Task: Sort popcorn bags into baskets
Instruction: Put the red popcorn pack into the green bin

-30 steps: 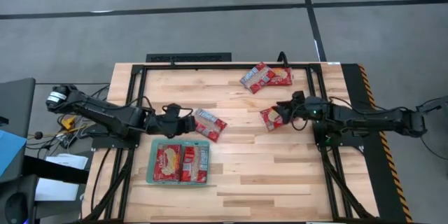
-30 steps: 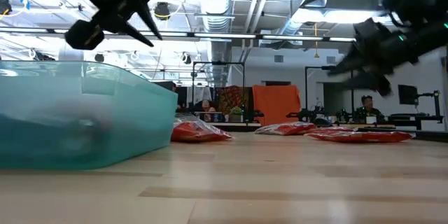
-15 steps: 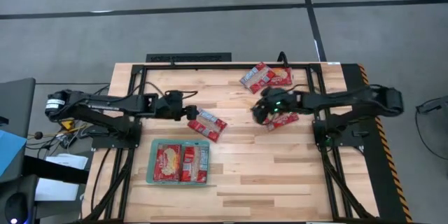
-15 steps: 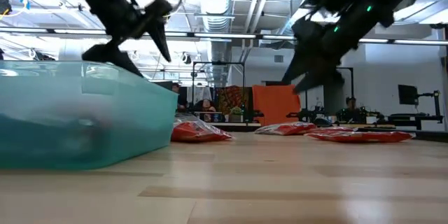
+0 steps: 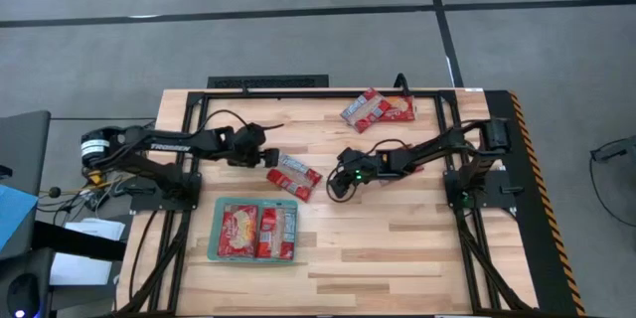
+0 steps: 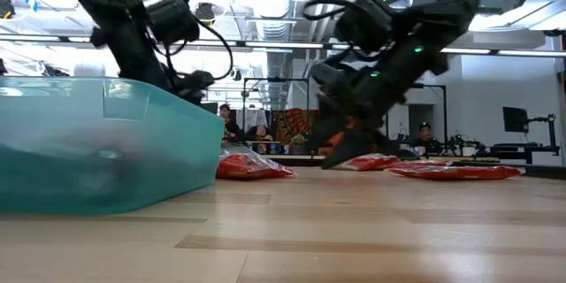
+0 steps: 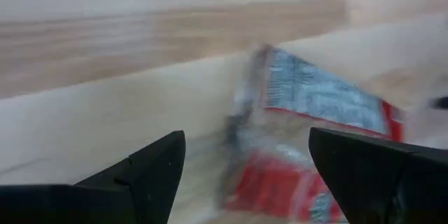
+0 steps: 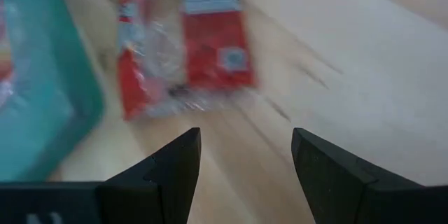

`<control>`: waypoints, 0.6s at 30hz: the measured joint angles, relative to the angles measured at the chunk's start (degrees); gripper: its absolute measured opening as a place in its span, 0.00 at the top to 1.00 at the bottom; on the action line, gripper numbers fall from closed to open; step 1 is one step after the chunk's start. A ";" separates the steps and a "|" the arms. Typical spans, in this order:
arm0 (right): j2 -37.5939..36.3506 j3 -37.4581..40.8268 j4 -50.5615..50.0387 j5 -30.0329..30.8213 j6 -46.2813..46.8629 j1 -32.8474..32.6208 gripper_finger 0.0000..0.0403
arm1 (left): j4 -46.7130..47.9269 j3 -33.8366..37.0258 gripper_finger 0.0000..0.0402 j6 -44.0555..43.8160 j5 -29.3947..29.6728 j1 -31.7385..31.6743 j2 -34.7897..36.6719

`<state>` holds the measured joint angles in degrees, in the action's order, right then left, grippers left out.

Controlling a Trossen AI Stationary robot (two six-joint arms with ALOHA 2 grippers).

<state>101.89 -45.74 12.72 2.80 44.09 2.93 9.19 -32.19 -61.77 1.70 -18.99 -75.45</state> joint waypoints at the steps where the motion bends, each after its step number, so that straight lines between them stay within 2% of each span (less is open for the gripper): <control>1: 0.86 -1.02 0.07 -0.08 -0.73 -0.08 0.38 | -2.56 0.59 0.28 0.38 -1.79 -0.41 -0.93; 6: 4.46 -5.12 -2.45 -0.90 -3.94 -0.36 0.38 | -9.20 1.20 0.28 0.03 -6.66 -1.00 -7.96; 13: 7.38 -6.76 -1.59 -1.61 -6.36 -0.16 0.38 | -21.31 1.14 0.28 -0.63 -12.97 -1.03 -15.80; 18: 7.83 -7.43 -1.26 -1.95 -7.65 0.21 0.38 | -23.32 1.06 0.37 -1.89 -14.32 -1.04 -17.41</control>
<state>109.72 -53.18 11.46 0.85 36.44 3.14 -14.13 -31.14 -63.65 -12.62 -20.03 -92.86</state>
